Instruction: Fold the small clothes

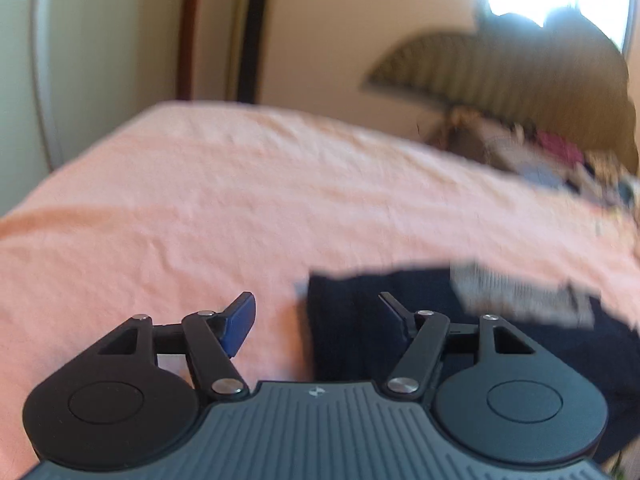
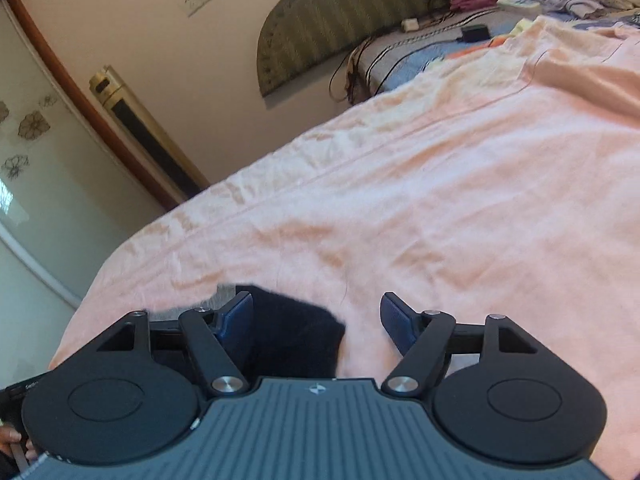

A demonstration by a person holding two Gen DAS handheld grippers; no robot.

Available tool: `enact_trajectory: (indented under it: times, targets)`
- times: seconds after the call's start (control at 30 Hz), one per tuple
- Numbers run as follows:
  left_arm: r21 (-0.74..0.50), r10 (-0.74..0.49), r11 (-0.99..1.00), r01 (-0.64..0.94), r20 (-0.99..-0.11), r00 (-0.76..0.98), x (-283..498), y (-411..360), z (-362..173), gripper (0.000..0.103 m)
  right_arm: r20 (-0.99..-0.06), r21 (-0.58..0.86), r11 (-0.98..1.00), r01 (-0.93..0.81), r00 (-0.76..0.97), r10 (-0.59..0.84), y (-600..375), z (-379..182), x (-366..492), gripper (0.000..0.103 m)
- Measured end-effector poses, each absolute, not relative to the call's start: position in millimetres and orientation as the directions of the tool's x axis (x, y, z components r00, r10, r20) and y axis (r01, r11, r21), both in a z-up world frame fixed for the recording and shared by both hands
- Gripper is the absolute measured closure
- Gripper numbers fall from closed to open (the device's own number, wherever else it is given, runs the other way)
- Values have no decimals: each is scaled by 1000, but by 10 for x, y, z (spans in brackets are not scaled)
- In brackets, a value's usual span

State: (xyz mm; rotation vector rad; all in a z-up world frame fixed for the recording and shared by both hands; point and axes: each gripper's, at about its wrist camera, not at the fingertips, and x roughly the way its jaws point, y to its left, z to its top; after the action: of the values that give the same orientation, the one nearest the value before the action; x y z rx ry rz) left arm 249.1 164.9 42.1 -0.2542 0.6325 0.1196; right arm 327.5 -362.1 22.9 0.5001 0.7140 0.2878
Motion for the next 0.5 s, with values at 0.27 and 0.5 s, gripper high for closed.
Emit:
enact_trajectory:
  times: [0.27, 0.5]
  targets:
    - [-59, -87, 996, 65, -724, 684, 3281, 595, 230, 36, -669, 313, 889, -334, 587, 456, -2409, 122, 3610, 37]
    - [46, 26, 999, 10, -713, 701, 3755, 438, 46, 26, -725, 18, 948, -317, 649, 231, -1998, -116, 3897, 16]
